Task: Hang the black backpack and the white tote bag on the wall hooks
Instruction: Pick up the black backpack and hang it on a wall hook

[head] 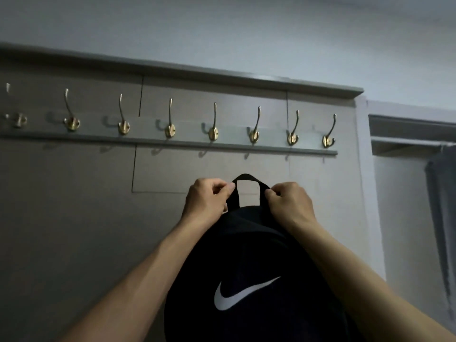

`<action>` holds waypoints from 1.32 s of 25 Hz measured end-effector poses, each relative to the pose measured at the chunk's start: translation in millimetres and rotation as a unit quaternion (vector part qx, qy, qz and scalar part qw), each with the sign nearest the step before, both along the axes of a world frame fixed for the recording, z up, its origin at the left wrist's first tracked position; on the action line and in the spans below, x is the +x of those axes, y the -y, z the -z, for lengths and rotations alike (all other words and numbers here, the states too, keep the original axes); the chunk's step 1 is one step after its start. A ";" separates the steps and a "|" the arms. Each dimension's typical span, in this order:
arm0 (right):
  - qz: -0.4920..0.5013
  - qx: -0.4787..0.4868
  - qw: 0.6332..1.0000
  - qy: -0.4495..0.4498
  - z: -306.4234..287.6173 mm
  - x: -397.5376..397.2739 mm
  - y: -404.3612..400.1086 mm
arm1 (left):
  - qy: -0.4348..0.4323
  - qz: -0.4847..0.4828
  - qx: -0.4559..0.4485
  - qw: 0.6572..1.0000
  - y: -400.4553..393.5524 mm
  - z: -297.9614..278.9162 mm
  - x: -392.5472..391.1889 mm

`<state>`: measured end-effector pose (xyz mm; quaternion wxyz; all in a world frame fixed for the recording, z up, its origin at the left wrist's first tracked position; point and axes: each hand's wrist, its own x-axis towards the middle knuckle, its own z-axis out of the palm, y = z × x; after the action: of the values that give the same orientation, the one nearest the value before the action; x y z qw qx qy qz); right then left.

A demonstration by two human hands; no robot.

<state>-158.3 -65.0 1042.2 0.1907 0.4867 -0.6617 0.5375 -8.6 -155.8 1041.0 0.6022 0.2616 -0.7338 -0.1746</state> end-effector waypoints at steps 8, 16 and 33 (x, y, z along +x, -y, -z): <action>-0.016 -0.035 0.999 0.005 -96.2 -65.9 19.2 | 0.072 -0.027 0.030 0.997 14.6 -89.9 -53.5; -0.046 -0.041 0.998 -0.022 -179.9 -112.5 68.5 | 0.089 -0.162 -0.002 0.983 56.1 -182.0 -108.0; -0.228 0.029 0.973 0.005 -100.3 -122.9 80.1 | 0.102 -0.090 0.017 0.991 64.1 -97.4 -78.0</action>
<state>-281.2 -145.2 1142.6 0.0461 0.6275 -0.5493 0.5500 -86.6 -219.9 1138.4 0.5329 0.3530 -0.7619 -0.1049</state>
